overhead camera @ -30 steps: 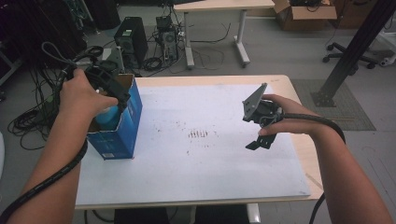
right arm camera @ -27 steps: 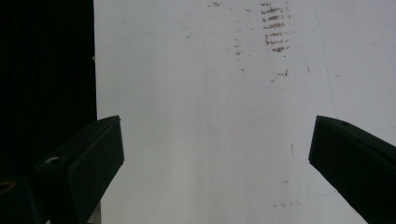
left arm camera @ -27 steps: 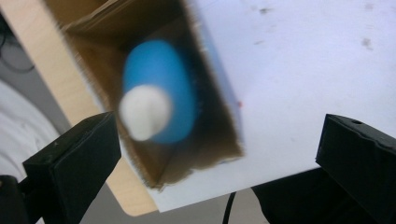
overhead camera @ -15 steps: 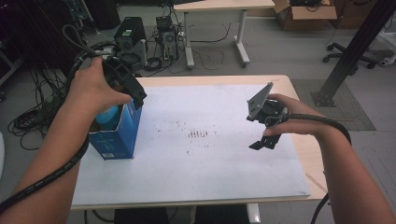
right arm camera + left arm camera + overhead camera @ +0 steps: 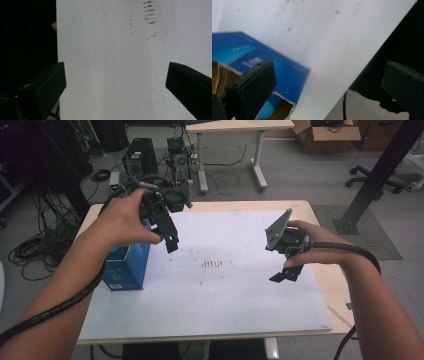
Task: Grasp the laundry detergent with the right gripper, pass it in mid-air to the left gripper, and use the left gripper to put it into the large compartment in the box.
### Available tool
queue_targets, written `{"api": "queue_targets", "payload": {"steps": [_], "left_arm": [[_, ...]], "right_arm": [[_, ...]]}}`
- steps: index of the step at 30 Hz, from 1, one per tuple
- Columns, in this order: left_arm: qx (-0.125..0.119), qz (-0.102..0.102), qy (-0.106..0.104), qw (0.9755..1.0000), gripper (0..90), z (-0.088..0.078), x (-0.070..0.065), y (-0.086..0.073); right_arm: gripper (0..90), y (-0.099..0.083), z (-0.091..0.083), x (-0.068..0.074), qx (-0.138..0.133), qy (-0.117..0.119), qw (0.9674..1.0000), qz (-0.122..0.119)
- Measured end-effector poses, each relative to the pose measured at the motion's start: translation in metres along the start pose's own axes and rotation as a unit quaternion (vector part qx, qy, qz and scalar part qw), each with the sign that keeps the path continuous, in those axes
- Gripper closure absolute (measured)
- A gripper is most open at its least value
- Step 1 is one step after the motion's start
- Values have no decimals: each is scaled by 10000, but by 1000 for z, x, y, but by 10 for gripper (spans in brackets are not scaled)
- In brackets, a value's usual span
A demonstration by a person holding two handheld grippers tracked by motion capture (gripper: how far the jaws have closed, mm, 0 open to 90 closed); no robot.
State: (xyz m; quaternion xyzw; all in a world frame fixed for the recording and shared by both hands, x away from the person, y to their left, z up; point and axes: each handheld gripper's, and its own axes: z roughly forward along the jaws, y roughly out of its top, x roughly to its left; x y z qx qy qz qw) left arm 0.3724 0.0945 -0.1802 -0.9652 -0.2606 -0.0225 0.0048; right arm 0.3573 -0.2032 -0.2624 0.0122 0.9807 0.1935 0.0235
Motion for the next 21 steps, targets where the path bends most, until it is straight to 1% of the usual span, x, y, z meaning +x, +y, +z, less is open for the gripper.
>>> {"api": "queue_targets", "payload": {"steps": [1, 3, 4, 5, 8, 9, 10, 13, 14, 15, 16, 17, 18, 20, 21], "left_arm": [[-5, 95, -81, 9999, 2, 1, -3, 1], [-14, 334, -95, 9994, 2, 5, -9, 2], [21, 438, -145, 9989, 2, 7, -12, 2], [27, 564, -144, 9983, 2, 9, -14, 3], [71, 854, -284, 9959, 2, 16, -21, 6], [89, 893, -326, 9954, 2, 18, -22, 7], [125, 982, -343, 9945, 2, 21, -23, 8], [119, 1166, -459, 9920, 2, 26, -25, 10], [104, 1252, -447, 9911, 2, 27, -26, 11], [93, 1285, -479, 9905, 2, 28, -26, 11], [99, 1351, -460, 9897, 2, 28, -26, 12], [69, 1396, -451, 9892, 2, 29, -27, 12], [73, 1419, -490, 9886, 2, 29, -26, 12], [37, 1454, -488, 9882, 2, 28, -25, 12], [8, 1450, -551, 9879, 2, 28, -23, 12]], "right_arm": [[35, 1, 0, 0, 13, 17, 10000, -32], [34, 3, 1, 0, 86, 28, 10000, -37], [34, 4, 1, 0, 129, 47, 9999, -22], [35, 5, 1, 0, 149, 69, 9999, -32], [35, 9, 2, 0, 243, 108, 9996, -33], [35, 11, 2, 0, 263, 127, 9996, -16], [35, 12, 2, -1, 293, 138, 9995, -37], [35, 15, 3, -3, 411, 182, 9990, -47], [35, 15, 3, -4, 446, 183, 9988, -64], [35, 16, 3, -5, 454, 186, 9988, -53], [35, 16, 2, -6, 487, 192, 9986, -53], [35, 16, 2, -7, 500, 201, 9985, -56], [35, 16, 2, -8, 517, 220, 9984, -92], [35, 17, 3, -11, 598, 264, 9978, -78], [35, 17, 3, -13, 665, 287, 9973, -86]]}}
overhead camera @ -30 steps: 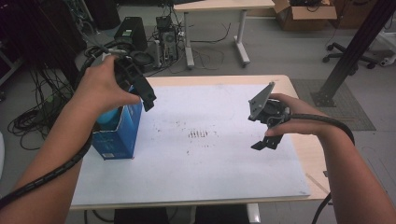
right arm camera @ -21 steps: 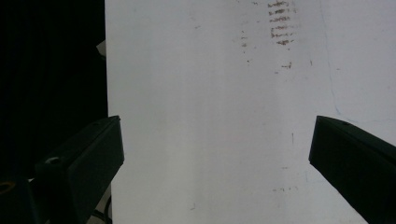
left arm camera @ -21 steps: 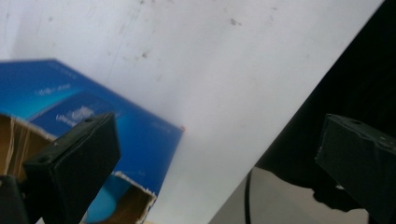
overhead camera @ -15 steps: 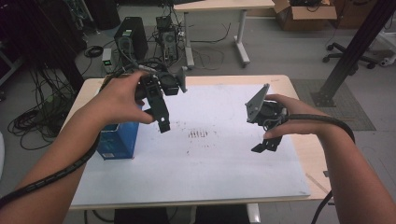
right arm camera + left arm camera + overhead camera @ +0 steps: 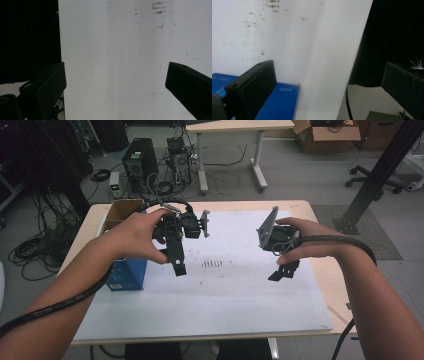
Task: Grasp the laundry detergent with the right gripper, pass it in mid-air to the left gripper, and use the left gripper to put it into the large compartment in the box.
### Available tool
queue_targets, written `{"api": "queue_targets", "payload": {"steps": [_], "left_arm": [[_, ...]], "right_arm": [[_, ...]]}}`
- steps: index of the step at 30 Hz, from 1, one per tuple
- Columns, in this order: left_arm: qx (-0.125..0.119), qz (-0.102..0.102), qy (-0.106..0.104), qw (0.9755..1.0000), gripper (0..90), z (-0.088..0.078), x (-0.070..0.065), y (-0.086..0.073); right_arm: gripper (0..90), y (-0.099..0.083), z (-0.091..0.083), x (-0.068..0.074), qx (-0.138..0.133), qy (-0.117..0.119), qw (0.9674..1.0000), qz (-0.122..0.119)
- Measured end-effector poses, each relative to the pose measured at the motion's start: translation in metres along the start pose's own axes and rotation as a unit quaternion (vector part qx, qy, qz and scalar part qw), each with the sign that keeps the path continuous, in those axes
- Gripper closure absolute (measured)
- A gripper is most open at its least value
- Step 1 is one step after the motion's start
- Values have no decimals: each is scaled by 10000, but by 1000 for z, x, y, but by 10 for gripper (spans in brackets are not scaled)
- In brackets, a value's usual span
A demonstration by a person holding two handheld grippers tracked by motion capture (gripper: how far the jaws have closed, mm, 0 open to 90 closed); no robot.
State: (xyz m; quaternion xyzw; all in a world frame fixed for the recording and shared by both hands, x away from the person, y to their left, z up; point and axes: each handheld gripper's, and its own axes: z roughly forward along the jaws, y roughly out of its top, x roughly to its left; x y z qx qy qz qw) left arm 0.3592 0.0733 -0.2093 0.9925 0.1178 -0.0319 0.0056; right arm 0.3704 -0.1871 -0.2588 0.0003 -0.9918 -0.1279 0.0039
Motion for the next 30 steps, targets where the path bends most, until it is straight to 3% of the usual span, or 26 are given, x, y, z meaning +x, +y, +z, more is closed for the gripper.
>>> {"api": "queue_targets", "payload": {"steps": [4, 10, 30], "left_arm": [[-2, -2, -10, 10000, 2, 0, 2, -1], [-38, 5, 11, 10000, 2, -1, 3, -5], [65, -44, 103, 9999, 2, -4, 6, -14]], "right_arm": [[36, 0, 2, -8, 331, 101, 9994, 92], [41, -5, 4, -18, 603, 198, 9977, 227], [38, 2, -1, -18, 787, 210, 9965, 177]]}}
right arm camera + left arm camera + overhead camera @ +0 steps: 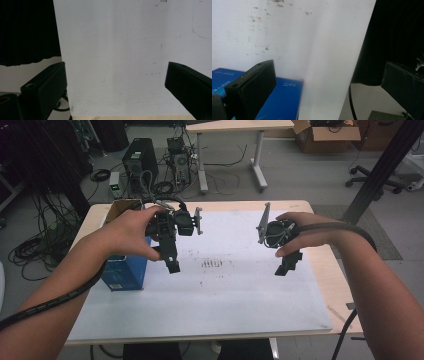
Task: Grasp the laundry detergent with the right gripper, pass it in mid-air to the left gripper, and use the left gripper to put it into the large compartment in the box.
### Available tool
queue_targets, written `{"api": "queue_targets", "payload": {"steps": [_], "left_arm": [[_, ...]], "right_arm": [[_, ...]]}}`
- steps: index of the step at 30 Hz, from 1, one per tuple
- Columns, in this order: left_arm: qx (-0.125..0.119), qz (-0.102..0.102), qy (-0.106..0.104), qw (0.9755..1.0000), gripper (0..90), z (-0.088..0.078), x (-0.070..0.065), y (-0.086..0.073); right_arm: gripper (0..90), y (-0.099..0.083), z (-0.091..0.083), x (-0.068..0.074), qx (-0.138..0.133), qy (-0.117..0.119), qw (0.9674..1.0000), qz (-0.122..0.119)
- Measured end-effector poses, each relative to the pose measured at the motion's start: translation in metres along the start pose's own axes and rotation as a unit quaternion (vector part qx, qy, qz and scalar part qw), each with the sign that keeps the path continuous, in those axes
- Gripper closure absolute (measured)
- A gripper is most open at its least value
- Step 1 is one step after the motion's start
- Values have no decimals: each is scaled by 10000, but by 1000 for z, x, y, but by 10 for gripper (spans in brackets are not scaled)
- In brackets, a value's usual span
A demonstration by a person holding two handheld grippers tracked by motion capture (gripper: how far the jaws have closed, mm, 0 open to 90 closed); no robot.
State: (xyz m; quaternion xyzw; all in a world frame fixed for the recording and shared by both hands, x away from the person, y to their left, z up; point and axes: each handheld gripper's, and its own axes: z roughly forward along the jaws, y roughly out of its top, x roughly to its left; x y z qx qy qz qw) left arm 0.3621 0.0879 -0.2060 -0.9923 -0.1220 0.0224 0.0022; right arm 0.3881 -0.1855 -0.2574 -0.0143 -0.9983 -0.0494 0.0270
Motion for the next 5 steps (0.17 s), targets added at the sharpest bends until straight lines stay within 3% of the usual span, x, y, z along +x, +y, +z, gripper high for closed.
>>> {"api": "queue_targets", "payload": {"steps": [5], "left_arm": [[3, -19, 59, 10000, 2, 0, 1, -1]], "right_arm": [[40, 1, -3, 1, -26, -53, 10000, 18]]}}
